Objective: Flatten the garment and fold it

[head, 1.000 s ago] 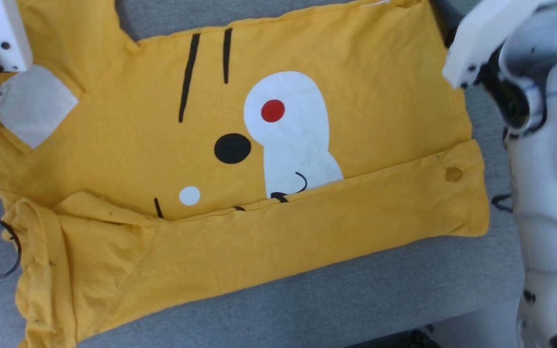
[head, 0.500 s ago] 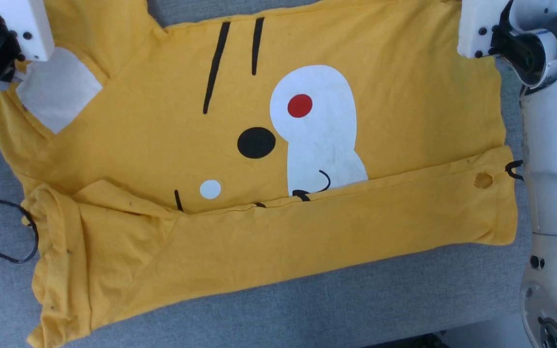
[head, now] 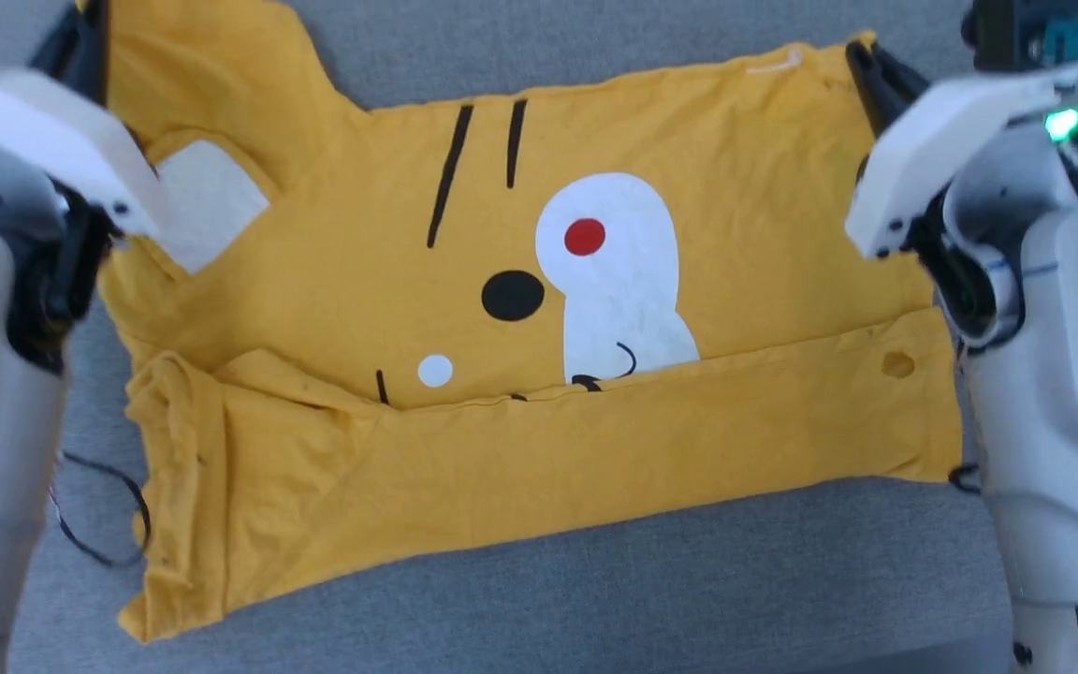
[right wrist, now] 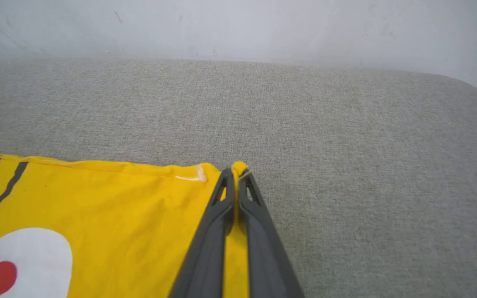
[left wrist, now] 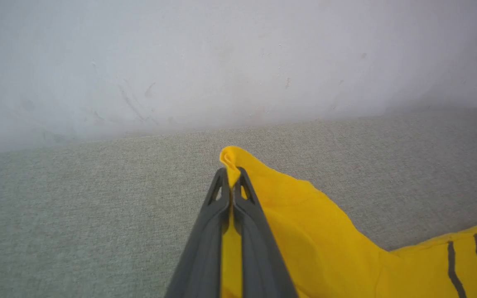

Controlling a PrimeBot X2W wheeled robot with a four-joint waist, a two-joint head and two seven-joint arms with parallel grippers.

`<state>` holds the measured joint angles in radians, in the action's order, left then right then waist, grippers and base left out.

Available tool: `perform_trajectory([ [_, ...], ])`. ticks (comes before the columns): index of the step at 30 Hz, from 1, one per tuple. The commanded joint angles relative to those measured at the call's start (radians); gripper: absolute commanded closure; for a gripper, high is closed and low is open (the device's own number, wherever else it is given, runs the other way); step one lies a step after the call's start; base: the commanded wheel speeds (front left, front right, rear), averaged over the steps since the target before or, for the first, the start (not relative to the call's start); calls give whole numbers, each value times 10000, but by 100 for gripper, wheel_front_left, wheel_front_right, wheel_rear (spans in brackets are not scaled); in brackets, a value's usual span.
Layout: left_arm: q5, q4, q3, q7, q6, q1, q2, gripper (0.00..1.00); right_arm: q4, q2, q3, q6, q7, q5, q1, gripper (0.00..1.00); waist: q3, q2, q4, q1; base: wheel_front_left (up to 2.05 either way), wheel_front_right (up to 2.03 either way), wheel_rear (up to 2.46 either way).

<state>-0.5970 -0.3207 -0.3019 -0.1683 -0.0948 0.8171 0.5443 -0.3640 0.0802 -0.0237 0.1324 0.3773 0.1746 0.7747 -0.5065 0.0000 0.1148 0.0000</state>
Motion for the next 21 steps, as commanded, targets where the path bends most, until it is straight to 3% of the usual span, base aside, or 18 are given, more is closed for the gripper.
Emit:
perform_trajectory([
  [1,-128,150,77,160,-70,-334,-63,100,77,129,-70,-17,-241,132,-280,100,953,0,-292,0,0,0,0],
  [11,-816,2003,401,755,-566,-3540,-183,100,141,881,-29,-17,-1793,522,-2152,100,2503,0,-751,0,0,0,0],
  [21,-1721,3234,447,648,-1087,-6720,-541,100,-299,1410,9,-17,-1432,534,-3481,100,3095,0,-1146,0,0,0,0],
])
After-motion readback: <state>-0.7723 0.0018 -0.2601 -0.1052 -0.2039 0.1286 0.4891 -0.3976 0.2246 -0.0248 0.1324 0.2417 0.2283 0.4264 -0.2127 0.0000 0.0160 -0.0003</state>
